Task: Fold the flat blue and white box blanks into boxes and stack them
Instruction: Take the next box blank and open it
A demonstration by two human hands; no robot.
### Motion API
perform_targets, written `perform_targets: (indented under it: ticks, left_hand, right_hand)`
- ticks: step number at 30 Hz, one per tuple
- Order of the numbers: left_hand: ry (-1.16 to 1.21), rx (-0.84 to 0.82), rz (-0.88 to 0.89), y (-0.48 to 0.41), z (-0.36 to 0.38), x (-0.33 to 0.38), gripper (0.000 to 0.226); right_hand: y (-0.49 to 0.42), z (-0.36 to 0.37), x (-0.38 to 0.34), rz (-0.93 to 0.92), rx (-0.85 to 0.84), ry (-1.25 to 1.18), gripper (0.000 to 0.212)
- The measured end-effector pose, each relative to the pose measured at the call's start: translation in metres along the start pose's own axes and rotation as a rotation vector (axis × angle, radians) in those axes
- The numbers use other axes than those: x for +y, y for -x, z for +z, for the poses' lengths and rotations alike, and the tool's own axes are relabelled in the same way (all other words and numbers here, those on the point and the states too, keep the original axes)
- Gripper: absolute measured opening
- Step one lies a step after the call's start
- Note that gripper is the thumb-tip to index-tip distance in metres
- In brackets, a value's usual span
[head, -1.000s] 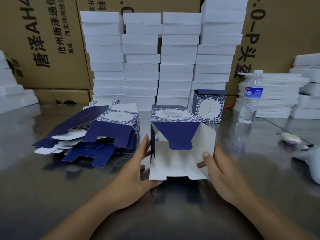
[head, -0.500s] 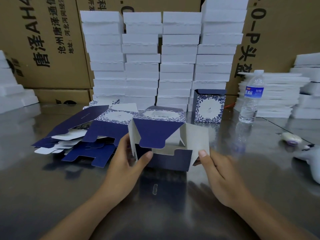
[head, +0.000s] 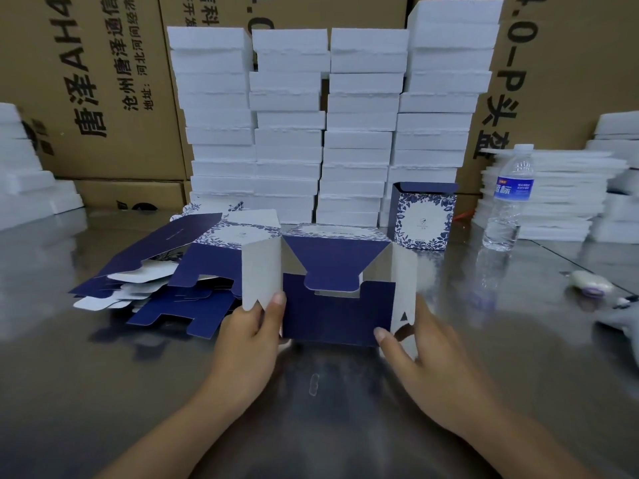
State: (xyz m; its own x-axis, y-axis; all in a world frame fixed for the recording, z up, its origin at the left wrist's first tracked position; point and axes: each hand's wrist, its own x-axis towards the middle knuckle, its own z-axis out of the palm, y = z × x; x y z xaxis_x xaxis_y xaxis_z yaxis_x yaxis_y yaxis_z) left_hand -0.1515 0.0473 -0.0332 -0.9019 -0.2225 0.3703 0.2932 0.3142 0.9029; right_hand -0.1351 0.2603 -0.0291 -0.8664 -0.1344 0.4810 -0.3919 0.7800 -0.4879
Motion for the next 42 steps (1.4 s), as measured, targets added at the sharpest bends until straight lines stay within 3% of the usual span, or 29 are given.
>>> perform_targets:
  ticks: [2,7,10,12,14,16,21,25,28,36,42]
  left_hand:
    - [0.012,0.021,0.026,0.001,0.000,0.005,0.051]
    - [0.000,0.062,0.076,0.006,0.001,0.012,0.052]
    - [-0.004,0.076,0.080,0.009,0.001,0.015,0.056]
    - [0.014,0.046,0.068,0.010,0.003,0.014,0.040]
    - [0.006,0.020,0.082,0.012,0.005,0.016,0.008]
    - [0.015,0.002,0.058,0.012,0.006,0.016,0.019]
    - [0.283,-0.028,-0.158,0.011,0.007,0.021,0.033]
    - [0.679,-0.251,-0.424,0.011,0.009,0.024,0.030]
    - [0.715,-0.354,-0.541,0.012,0.010,0.026,0.037]
    - [0.641,-0.314,-0.418,0.013,0.009,0.023,0.034]
    - [0.611,-0.327,-0.362,0.014,0.008,0.021,0.034]
  right_hand:
    - [0.000,0.000,-0.002,0.068,-0.004,-0.020,0.030]
    - [0.000,0.004,-0.007,0.188,0.010,-0.102,0.060]
    - [-0.002,0.010,-0.008,0.189,0.074,-0.205,0.049]
    - [-0.005,0.013,-0.008,0.227,0.128,-0.342,0.045]
    - [-0.007,0.014,-0.009,0.283,0.159,-0.487,0.045]
    - [-0.007,0.016,-0.011,0.317,0.176,-0.589,0.045]
    - [-0.007,0.019,-0.014,0.293,0.221,-0.654,0.044]
    - [-0.006,0.019,-0.017,0.242,0.248,-0.686,0.043]
    - [-0.006,0.019,-0.019,0.229,0.262,-0.702,0.043]
    - [-0.006,0.009,-0.025,0.296,0.034,-0.882,0.046]
    - [-0.007,0.006,-0.027,0.344,0.007,-0.947,0.059]
